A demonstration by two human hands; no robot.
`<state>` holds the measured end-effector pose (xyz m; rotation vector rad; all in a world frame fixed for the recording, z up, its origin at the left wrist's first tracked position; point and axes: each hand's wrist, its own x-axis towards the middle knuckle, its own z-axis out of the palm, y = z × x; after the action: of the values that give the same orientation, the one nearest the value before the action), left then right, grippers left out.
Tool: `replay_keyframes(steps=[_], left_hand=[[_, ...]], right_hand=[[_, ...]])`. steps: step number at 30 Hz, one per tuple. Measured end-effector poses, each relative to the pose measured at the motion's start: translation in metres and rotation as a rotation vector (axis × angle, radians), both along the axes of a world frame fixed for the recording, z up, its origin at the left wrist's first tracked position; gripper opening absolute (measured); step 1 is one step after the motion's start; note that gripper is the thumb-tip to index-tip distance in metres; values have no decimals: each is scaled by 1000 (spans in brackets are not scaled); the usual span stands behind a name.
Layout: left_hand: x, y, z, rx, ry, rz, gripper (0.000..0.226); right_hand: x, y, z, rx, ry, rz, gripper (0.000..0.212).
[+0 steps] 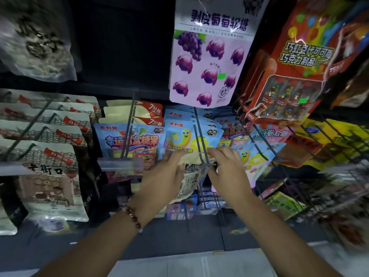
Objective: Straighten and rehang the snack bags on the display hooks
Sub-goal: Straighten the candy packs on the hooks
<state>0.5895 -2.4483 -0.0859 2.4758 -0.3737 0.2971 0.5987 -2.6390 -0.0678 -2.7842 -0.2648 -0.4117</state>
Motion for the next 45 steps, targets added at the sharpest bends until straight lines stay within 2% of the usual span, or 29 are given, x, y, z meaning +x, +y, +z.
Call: replay_keyframes(steps=[3,5,9,18,25,30,36,45], left_hand=[[-1,4,-5,-40,-24,-32,27],[-2,6,-8,-84,-19,-54,26],[-6,7,-10,-120,-27,-65,25],[-19,9,-1,-73,-32,-54,24],[-58,12,-6,16,49,-3,21],[-88,13,2,19,101,112,21],[-122,17,15,-57,121,214,24],[-150,71,8,-95,175,267,17]], right_hand=[[-5,1,-4,15,-58,-41,31],[-10,4,-4,28,-99,-77,24],[-16,6,-4,48,-147,-114,21],[-31,-2,-11,168,-113,-52,3],[-57,-12,-30,348,62,124,8],[-79,-16,-27,465,189,222,14],[-93,-5,-18,543,154,277,13],[-102,40,-19,584,236,362,9]])
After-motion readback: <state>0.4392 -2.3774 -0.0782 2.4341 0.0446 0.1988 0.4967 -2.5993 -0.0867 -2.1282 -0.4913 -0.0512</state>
